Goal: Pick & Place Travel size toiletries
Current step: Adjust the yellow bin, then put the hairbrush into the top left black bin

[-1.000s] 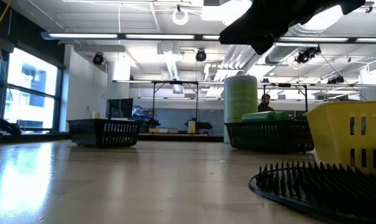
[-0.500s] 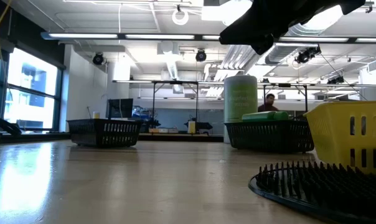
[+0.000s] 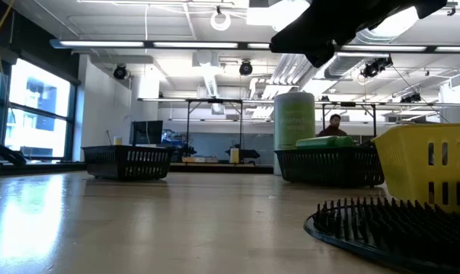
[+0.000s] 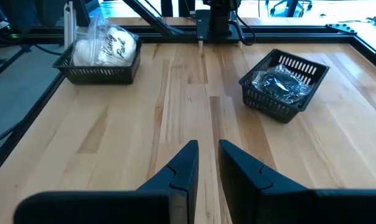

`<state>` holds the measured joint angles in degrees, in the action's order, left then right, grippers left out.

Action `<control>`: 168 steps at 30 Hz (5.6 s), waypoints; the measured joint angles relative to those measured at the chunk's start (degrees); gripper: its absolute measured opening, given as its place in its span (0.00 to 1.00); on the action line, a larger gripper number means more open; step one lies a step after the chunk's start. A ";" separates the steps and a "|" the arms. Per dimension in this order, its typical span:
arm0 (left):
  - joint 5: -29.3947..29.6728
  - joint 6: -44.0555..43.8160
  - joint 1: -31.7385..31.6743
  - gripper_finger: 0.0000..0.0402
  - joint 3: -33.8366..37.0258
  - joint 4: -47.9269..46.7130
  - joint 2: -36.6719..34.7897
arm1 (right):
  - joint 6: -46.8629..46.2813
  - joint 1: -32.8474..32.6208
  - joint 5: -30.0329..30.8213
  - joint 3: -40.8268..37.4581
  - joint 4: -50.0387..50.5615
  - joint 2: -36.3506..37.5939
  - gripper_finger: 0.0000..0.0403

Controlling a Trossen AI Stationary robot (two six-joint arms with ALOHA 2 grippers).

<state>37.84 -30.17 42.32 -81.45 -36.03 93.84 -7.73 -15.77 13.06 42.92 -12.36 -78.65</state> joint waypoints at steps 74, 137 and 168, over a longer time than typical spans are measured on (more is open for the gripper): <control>-36.45 29.88 -30.34 0.25 52.13 26.29 -61.75 | -67.55 -18.89 11.36 25.09 35.37 -17.18 0.01; -35.75 29.88 -30.34 0.25 52.11 20.39 -61.71 | -117.22 -30.29 8.04 44.18 87.19 -40.70 0.01; -35.70 29.88 -30.33 0.25 52.11 18.66 -61.70 | -117.32 -30.94 8.29 43.05 80.71 -33.30 0.01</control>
<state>2.13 -0.30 12.00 -29.34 -17.37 32.14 -125.05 -46.71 21.35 85.96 68.35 -111.95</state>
